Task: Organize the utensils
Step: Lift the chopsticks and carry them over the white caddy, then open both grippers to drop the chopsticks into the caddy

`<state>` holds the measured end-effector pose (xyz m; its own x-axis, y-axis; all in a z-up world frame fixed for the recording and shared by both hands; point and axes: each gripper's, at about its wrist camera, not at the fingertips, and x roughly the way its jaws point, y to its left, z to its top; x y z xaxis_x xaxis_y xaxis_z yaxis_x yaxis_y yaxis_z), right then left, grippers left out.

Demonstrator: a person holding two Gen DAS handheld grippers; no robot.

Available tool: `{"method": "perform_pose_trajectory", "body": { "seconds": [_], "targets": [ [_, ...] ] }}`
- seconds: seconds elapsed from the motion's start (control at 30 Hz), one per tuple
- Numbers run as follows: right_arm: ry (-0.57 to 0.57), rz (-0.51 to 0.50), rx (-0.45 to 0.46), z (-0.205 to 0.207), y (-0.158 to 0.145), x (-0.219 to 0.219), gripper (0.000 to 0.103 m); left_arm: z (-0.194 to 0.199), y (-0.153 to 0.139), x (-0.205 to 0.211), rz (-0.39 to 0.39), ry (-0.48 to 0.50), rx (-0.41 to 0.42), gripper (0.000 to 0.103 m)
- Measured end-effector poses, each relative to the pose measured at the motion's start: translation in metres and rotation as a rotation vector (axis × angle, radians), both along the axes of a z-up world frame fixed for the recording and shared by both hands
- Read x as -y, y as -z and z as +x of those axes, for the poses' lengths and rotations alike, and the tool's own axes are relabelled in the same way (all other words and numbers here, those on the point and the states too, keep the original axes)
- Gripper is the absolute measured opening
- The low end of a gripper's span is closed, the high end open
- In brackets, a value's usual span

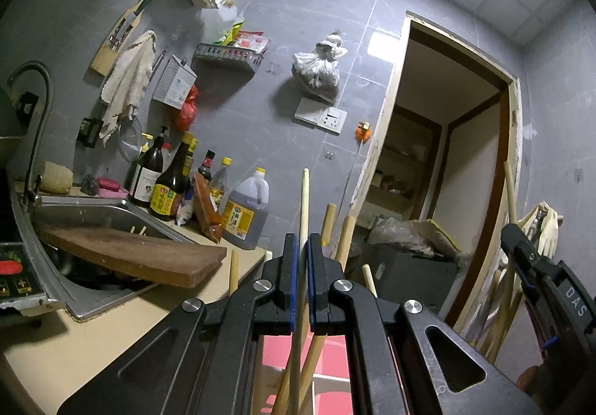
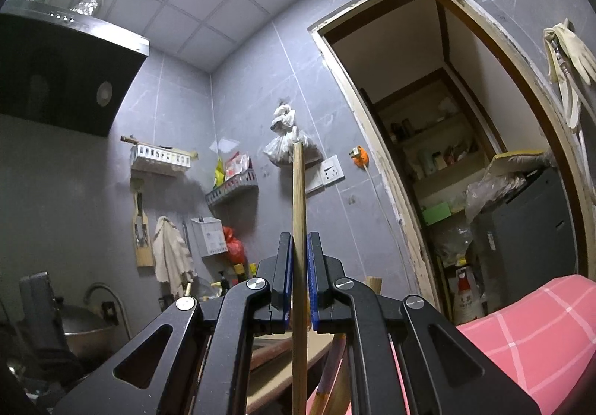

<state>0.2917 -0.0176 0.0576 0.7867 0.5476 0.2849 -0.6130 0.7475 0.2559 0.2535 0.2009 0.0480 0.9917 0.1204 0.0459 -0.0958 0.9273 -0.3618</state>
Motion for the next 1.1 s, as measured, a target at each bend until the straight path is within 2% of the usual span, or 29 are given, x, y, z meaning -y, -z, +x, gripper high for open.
{"method": "perform_pose_trajectory", "body": {
  "seconds": [0.17,0.8,1.1],
  "targets": [
    [0.0,-0.006,-0.011,0.0,0.001,0.001,0.006,0.001,0.006,0.0,-0.01,0.008,-0.018,0.003],
    [-0.009,-0.177,-0.13,-0.024,0.018,-0.005,0.006,-0.012,0.026,0.012,0.048,0.081,-0.12,0.003],
    [-0.001,-0.228,-0.167,-0.03,0.025,-0.001,0.007,-0.017,0.031,0.014,0.054,0.091,-0.162,0.006]
  ]
}}
